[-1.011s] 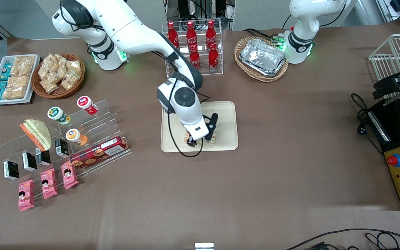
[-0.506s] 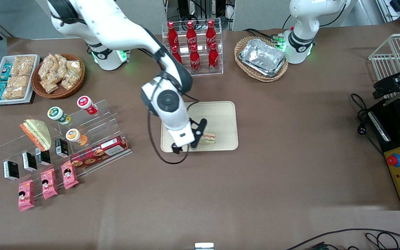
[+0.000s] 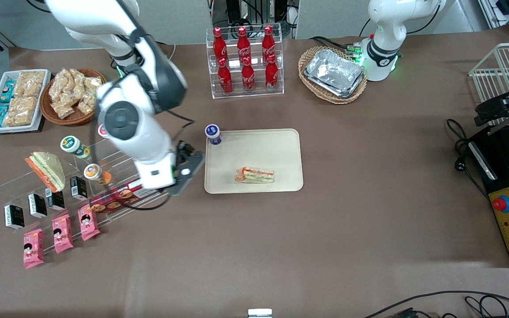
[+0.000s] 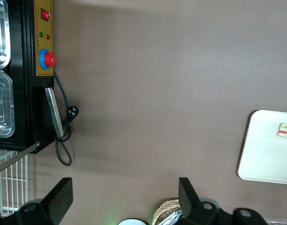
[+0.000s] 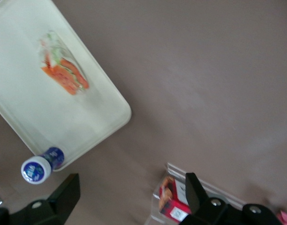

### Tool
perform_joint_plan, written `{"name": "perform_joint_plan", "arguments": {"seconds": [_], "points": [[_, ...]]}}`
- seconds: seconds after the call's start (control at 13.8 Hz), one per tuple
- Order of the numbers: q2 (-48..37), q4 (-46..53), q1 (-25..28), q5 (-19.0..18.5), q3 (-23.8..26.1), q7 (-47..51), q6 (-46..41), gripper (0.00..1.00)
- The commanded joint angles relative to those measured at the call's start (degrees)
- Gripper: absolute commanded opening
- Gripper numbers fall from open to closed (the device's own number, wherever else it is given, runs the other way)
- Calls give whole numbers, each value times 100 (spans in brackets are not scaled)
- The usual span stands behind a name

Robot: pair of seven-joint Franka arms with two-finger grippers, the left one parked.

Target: Place sandwich on tray

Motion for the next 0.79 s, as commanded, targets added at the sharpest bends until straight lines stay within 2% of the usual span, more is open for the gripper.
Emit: {"name": "perform_joint_plan", "arguments": {"seconds": [0.0,0.51,0.72], "points": [[-477,-77,-734,24,50,36,-403,100],[-1075,-42,-1975,-2,-29,71,-772,100],[-1085,291,-1976,-82,-599,80,-1132,100]]}}
